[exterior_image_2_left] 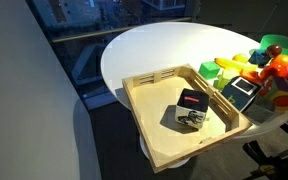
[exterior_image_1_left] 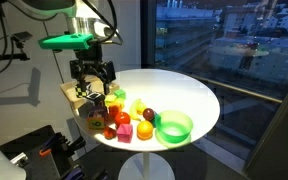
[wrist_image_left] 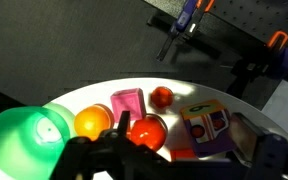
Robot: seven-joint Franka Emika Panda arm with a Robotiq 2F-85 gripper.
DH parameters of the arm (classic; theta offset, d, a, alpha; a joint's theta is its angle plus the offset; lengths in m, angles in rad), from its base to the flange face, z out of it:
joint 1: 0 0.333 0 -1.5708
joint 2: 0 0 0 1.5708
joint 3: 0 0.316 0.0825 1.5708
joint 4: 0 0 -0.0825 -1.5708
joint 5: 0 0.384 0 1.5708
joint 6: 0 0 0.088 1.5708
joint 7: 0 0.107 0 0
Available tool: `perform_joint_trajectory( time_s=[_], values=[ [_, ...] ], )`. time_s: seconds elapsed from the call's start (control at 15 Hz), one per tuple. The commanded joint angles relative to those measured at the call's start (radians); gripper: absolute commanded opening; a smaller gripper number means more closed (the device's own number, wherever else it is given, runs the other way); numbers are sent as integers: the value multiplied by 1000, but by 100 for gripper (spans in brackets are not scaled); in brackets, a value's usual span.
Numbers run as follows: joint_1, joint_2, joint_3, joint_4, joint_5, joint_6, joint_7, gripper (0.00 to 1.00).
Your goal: Put the soft orange block on the tray
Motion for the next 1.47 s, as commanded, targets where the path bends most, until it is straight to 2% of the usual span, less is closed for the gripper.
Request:
perform_joint_trajectory(
  time_s=[0.0,0.47,1.0,1.4],
  values=[
    [24,6,-13,-11,13,29,-15,100],
    [91,22,-16,-69,27,180,-85,100],
    [134,30,-52,-172,67,308,-315,100],
    [140,88,-54,-162,125,348,-463,100]
  ],
)
